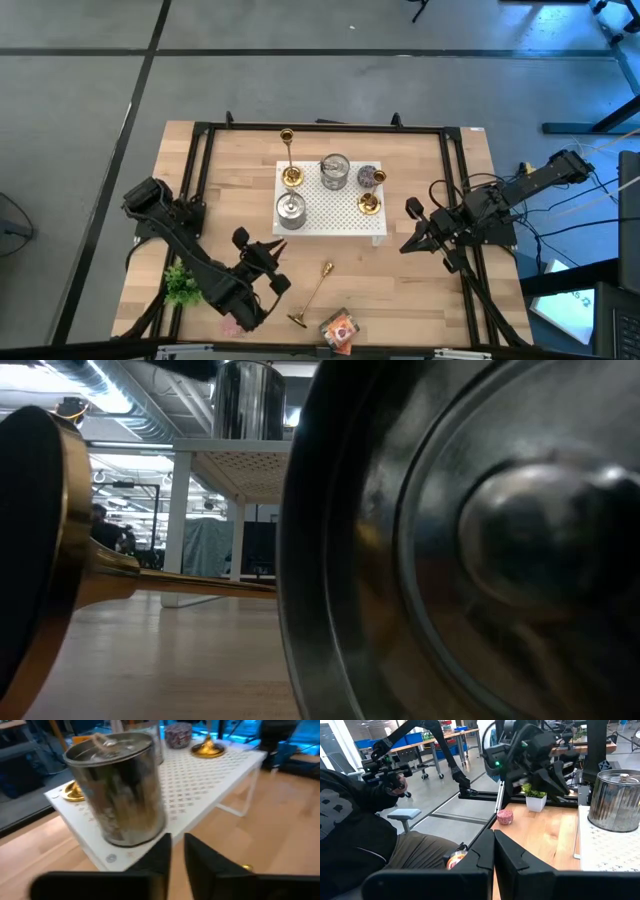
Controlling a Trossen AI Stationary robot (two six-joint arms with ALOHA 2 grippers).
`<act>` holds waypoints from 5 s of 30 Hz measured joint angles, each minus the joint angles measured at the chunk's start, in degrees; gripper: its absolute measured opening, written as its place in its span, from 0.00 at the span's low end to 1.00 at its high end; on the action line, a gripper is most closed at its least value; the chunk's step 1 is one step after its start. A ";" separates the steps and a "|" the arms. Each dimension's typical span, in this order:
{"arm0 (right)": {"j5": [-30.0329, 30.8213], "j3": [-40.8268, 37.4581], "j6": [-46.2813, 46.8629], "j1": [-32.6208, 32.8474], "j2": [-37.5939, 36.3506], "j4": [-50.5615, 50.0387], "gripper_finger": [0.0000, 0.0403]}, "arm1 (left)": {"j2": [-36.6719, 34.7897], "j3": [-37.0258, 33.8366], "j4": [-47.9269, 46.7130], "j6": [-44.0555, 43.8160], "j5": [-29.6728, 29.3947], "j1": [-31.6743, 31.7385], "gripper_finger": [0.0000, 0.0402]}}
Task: Pick & Place candle stick holders
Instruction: Put the left big silver scented candle on the shelf
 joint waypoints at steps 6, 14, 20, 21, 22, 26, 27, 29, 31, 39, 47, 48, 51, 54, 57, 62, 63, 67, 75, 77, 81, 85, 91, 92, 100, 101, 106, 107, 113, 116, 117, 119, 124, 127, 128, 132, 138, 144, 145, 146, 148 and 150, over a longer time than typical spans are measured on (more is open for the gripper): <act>0.00 0.00 0.00 0.00 0.00 0.00 0.01 | 0.04 -3.94 -0.60 -6.78 -4.62 0.63 0.01; 0.02 0.00 0.00 -0.02 0.00 0.00 0.01 | -0.07 -6.50 -0.61 -9.46 -4.42 3.27 0.00; 0.05 -0.02 0.00 -0.38 0.00 0.02 0.01 | -0.31 -6.37 0.55 -6.07 -4.86 5.01 0.00; 0.05 -0.02 0.00 -0.45 0.00 0.02 0.01 | -0.31 -6.37 0.57 -6.02 -4.75 5.27 0.00; 0.07 -0.02 0.00 -0.52 0.00 0.00 0.01 | -0.31 -6.37 0.57 -5.93 -4.62 5.56 0.00; 0.07 0.00 0.00 -0.56 0.00 0.00 0.01 | -0.31 -6.37 0.56 -5.44 -4.61 6.62 0.00; 0.07 -0.02 0.00 -0.57 0.00 0.00 0.01 | -0.31 -6.37 0.59 -5.25 -4.61 6.92 0.00; 0.07 0.00 0.00 -0.58 0.00 0.00 0.01 | -0.31 -6.37 0.74 -4.95 -4.46 7.59 0.00; 0.07 0.00 0.00 -0.58 0.00 0.00 0.01 | -0.31 -6.37 0.81 -4.94 -4.35 8.11 0.00; 0.07 -0.02 -0.02 -0.63 0.00 0.00 0.01 | -1.26 -5.88 14.35 6.82 -6.98 5.78 0.00; 0.05 -0.01 -0.02 -1.83 0.00 0.02 0.01 | -2.32 -5.91 27.72 24.00 -2.59 8.14 0.00; 0.06 -0.01 -0.02 -2.00 0.00 0.02 0.01 | -2.29 -5.91 30.47 27.35 -1.33 8.82 0.00; 0.07 0.00 -0.02 -2.39 0.00 0.00 0.01 | -1.95 -5.91 39.27 37.43 0.71 10.62 0.00; -0.04 -0.01 -0.02 -2.59 0.00 -0.11 0.01 | -1.91 -5.91 43.84 43.26 0.73 12.15 0.00; -0.05 0.00 0.02 -2.59 0.00 -0.77 0.01 | -1.91 -5.91 42.76 42.35 0.31 13.57 0.00; -0.07 -0.02 0.66 -2.57 0.00 -2.55 0.01 | -1.91 -6.26 41.69 41.16 3.21 14.30 0.00; -0.07 0.00 0.66 -2.57 0.00 -2.80 0.01 | -1.90 -6.34 41.12 40.93 3.20 14.29 0.00; -0.07 -0.02 0.66 -2.57 0.00 -2.78 0.01 | -1.88 -6.37 38.44 40.00 2.64 14.13 0.00; -0.04 -0.02 0.66 -2.57 0.00 -2.10 0.01 | -1.88 -6.37 36.12 40.09 3.63 15.51 0.00; -0.04 -0.02 0.66 -2.57 0.00 -2.14 0.01 | -1.98 -6.37 35.57 40.07 3.67 15.89 0.00; -0.04 -0.02 0.66 -2.57 0.00 -2.16 0.01 | -2.10 -6.37 35.15 40.21 3.65 16.89 0.00; -0.04 -0.02 0.66 -2.57 0.00 -2.45 0.01 | -2.12 -6.37 34.90 41.22 3.95 17.89 0.00; -0.04 -0.02 0.66 -2.57 0.00 -2.50 0.01 | -2.15 -6.37 34.67 42.20 4.68 19.24 0.00; -0.04 -0.02 0.66 -2.57 0.00 -2.57 0.01 | -2.15 -6.37 34.60 42.45 4.68 19.24 0.00; -0.04 -0.02 0.66 -2.55 0.00 -2.61 0.01 | -4.80 -6.41 36.16 43.56 4.64 17.23 0.00; -0.04 -0.02 0.66 -2.55 0.00 -2.70 0.01 | -5.48 -6.41 36.42 43.73 4.61 16.06 0.00; -0.07 -0.02 0.66 -2.55 0.00 -3.04 0.01 | -9.19 -6.41 32.24 39.68 2.15 9.52 0.00; -0.07 -0.02 0.66 -2.55 0.00 -3.08 0.01 | -9.92 -6.41 30.94 38.14 1.60 8.05 0.00; -0.07 -0.02 0.66 -2.55 0.00 -2.98 0.01 | -13.22 -6.41 18.15 25.21 -1.53 -1.43 0.00; -0.04 -0.02 0.66 -2.57 0.00 -2.39 0.01 | -13.18 -6.41 13.53 19.78 -3.70 -5.16 0.00; -0.04 -0.02 0.66 -2.57 0.00 -2.22 0.01 | -13.15 -6.41 12.44 18.38 -3.83 -6.16 0.00; -0.04 -0.02 0.64 -2.57 0.00 -2.05 0.01 | -12.87 -6.49 11.95 16.73 -3.92 -7.55 0.00; -0.04 -0.02 0.48 -3.04 0.00 -1.49 0.01 | -12.72 -13.99 30.95 21.04 -2.77 -8.77 0.00; -0.02 -0.02 0.46 -3.61 0.00 -1.67 0.01 | -12.60 -22.08 52.68 31.53 2.19 -8.76 0.00; -0.04 -0.02 0.46 -3.82 0.00 -1.79 0.01 | -12.63 -24.64 59.60 36.07 3.56 -8.50 0.00; -0.04 -0.02 0.46 -4.26 0.00 -2.04 0.01 | -15.82 -33.25 84.59 54.24 9.61 -5.70 0.00; -0.02 -0.02 0.46 -4.30 0.00 -2.14 0.01 | -21.82 -41.65 101.18 69.51 24.24 3.40 0.00; -0.02 -0.02 0.44 -4.30 0.00 -2.96 0.01 | -26.85 -44.95 100.71 72.62 35.29 13.44 0.00; -0.02 -0.02 0.44 -4.30 0.00 -3.09 0.01 | -27.24 -44.94 100.44 72.72 37.00 14.84 0.00; -0.02 -0.02 0.44 -4.30 0.00 -3.32 0.01 | -27.48 -44.94 99.77 72.74 38.20 16.16 0.00; -0.04 -0.02 0.45 -4.30 0.00 -3.79 0.01 | -27.57 -44.96 98.34 72.77 40.01 18.55 0.00; -0.04 -0.02 0.45 -4.30 0.02 -4.08 0.01 | -27.57 -44.96 97.96 72.77 41.26 20.75 0.00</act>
